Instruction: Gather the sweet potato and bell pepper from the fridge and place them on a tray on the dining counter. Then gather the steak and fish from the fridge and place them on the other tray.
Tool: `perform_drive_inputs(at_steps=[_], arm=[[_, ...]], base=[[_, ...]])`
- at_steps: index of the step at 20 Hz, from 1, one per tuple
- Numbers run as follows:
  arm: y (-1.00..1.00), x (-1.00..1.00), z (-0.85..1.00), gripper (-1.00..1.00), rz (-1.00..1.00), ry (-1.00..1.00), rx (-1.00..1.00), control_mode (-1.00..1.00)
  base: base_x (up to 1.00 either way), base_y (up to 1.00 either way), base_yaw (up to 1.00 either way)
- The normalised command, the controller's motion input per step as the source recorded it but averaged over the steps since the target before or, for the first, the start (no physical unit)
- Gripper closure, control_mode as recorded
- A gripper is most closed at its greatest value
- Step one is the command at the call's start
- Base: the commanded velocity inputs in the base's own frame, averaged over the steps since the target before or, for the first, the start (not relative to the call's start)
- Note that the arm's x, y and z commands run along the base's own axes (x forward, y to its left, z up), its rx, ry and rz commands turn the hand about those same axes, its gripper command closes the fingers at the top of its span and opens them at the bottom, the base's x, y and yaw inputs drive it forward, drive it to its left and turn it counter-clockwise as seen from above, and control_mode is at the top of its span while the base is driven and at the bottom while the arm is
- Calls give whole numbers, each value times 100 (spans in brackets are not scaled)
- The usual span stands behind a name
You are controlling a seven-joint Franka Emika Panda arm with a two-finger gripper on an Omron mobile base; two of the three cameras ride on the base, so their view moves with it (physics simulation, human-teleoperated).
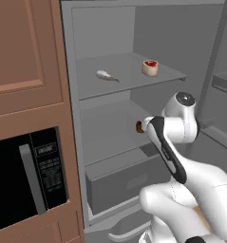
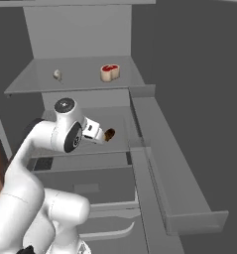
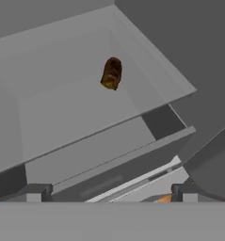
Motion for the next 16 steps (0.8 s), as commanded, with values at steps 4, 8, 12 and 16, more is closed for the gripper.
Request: perform_drive_inputs(at_steps=[4,8,12,16], arm=[[0,53,-19,-100,-2,0,0,-100],[0,54,-29,-100,-3,0,0,-100],[0,56,-26,-100,-2,0,0,-100],[0,55,-25,-100,-2,2,0,-100]], base=[[0,0,0],[0,0,0],[0,0,0],[0,0,0]])
